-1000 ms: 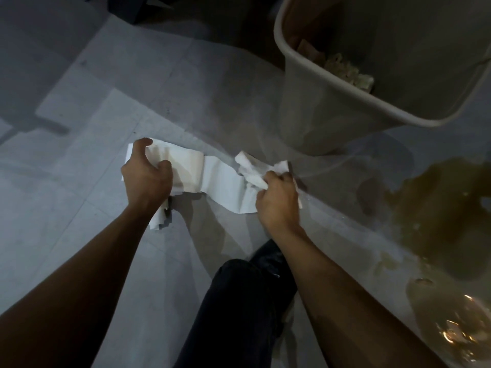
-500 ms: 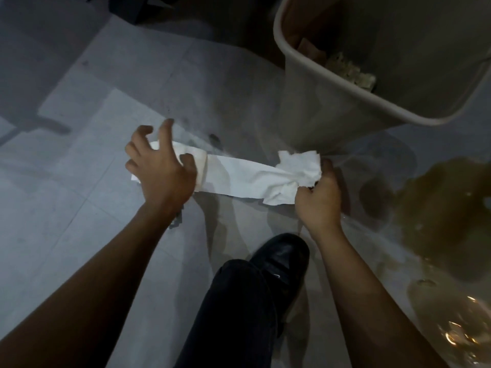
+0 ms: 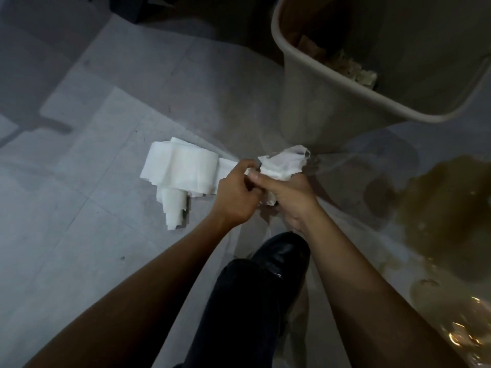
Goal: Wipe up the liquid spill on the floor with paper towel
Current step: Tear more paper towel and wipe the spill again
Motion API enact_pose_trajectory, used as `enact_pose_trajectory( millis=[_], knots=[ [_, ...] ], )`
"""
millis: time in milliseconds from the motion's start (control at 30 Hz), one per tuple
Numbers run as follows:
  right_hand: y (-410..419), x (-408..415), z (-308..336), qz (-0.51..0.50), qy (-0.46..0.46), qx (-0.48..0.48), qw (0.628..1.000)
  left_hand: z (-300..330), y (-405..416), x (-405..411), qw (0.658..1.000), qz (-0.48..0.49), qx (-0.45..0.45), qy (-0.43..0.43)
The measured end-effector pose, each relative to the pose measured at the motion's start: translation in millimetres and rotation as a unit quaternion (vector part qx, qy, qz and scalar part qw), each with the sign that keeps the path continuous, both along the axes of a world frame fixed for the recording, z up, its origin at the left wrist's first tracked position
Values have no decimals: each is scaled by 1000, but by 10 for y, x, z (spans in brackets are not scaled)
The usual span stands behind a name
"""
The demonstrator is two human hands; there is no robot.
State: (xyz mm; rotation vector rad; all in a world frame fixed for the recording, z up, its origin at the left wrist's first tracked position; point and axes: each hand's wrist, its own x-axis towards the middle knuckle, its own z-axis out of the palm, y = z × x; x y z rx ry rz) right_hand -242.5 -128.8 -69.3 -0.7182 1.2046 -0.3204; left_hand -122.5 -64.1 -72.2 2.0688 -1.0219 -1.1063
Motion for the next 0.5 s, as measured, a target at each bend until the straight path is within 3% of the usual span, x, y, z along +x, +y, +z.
enact_pose_trajectory(
  millis=[67, 133, 200, 233, 300, 367, 500],
  knots=[
    [-36, 73, -117, -3, 56, 1, 998, 38, 48, 98, 1000, 6, -17, -16],
    [-74, 97, -225, -5, 118, 4, 993, 72, 91, 265, 984, 9, -23, -175],
    [-90, 69, -271, 34, 185, -42, 981, 57, 111, 490, 940, 16, 49, -338],
    [-85, 58, -274, 62, 213, -85, 971, 25, 111, 597, 928, 28, 117, -353],
    [-66, 60, -202, 111, 247, -190, 944, -57, 98, 755, 930, 59, 232, -278],
    [-42, 98, -145, 130, 253, -239, 928, -169, 87, 800, 937, 76, 273, -205],
    [-91, 147, -255, 134, 241, -201, 940, -257, 107, 698, 943, 66, 266, -191]
  ],
)
